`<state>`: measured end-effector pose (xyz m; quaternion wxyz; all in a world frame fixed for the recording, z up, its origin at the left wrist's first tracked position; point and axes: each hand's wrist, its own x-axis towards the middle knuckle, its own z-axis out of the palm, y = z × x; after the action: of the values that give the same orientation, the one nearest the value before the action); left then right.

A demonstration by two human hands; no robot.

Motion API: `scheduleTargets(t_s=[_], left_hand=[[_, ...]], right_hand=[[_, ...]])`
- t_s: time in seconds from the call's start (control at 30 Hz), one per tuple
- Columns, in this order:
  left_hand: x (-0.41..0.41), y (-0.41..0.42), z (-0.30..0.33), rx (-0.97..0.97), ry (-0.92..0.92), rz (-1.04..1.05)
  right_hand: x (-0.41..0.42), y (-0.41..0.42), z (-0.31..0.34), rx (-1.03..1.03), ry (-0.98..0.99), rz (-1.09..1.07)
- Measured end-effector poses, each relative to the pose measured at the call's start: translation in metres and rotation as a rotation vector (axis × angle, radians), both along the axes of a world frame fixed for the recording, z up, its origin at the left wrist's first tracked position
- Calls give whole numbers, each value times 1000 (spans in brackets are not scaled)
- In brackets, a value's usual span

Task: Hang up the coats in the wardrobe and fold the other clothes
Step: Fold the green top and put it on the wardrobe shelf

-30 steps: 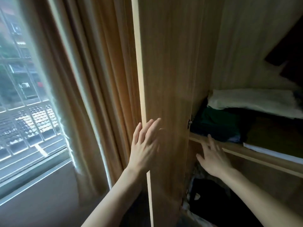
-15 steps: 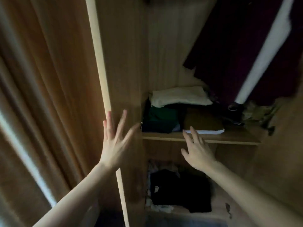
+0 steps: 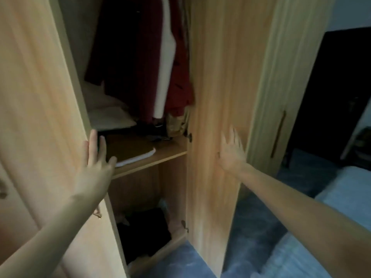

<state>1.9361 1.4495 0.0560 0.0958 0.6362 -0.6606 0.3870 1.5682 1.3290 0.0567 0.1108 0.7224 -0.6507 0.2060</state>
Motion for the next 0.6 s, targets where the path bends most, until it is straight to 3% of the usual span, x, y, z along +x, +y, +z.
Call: scheduleTargets(t_s=[0.13, 0.23, 0.33, 0.43, 0.6], left_hand=[[-10, -58, -2, 118, -50, 100], [-11, -89, -6, 159, -61, 176], [-15, -111, -4, 193, -84, 203], [-16, -136, -3, 214, -105, 240], [-10, -176, -4, 185, -129, 218]], right_hand=[[-48, -27, 30, 8, -68, -213], [-69, -52, 49, 64, -177, -253], [-79, -75, 55, 141, -316, -133], [-80, -80, 50, 63, -490, 36], [-74, -67, 33, -113, -441, 148]])
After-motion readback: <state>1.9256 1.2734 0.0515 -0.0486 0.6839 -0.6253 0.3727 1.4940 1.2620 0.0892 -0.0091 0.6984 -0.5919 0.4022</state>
